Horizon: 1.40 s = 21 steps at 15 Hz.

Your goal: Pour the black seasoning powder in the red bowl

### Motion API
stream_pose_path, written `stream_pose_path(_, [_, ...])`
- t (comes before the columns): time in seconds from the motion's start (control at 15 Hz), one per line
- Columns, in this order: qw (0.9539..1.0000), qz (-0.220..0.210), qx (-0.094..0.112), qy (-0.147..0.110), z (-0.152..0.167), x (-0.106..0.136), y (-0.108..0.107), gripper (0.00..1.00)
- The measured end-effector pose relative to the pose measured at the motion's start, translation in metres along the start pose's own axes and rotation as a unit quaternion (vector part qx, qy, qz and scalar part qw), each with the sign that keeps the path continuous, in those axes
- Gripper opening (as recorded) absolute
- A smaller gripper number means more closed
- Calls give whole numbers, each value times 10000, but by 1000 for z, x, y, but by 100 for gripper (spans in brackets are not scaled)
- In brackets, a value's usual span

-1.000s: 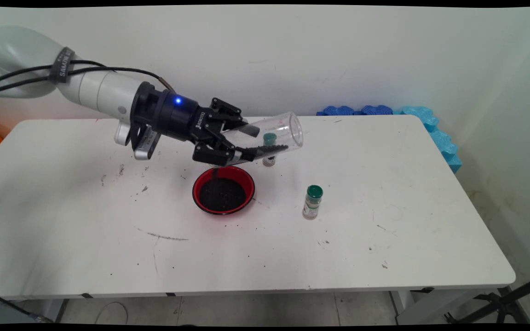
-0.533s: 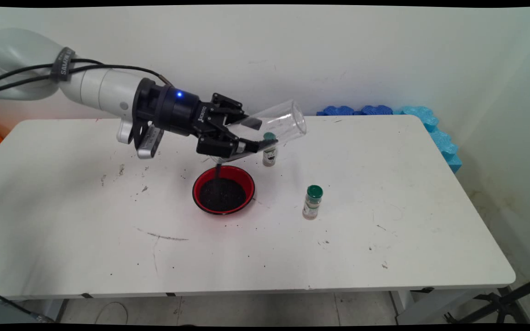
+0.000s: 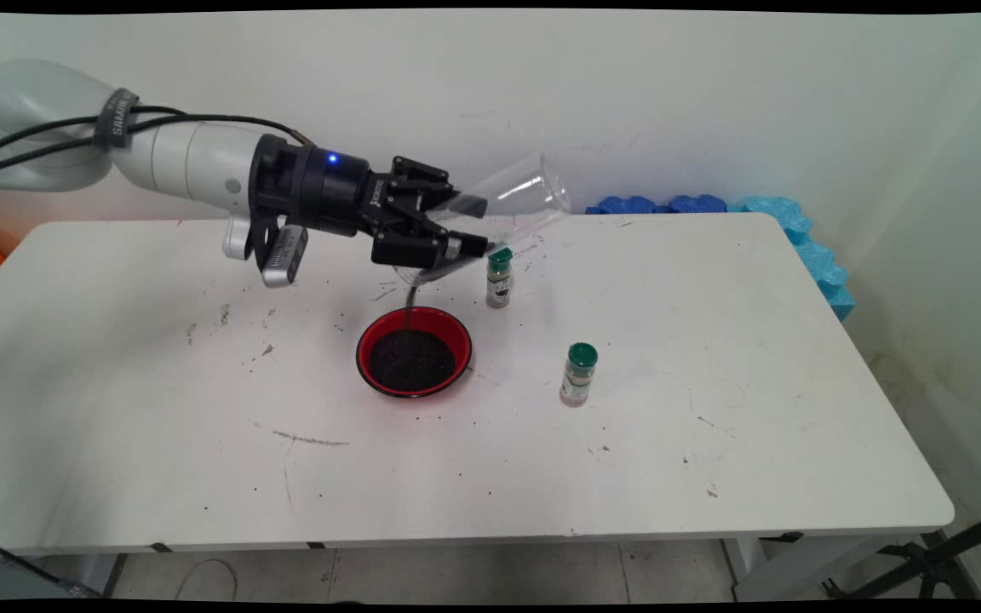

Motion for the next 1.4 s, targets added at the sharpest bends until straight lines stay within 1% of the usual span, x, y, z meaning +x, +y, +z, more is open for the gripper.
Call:
stream_pose_path(0.4, [9995,-138,-178,-232,-1,1,2,0])
stream_pose_path(1.0, [9975,-161,-286,-621,0,5,1,0])
stream_pose_path(1.4, [9954,-180,-403,-845,0,12,3,0])
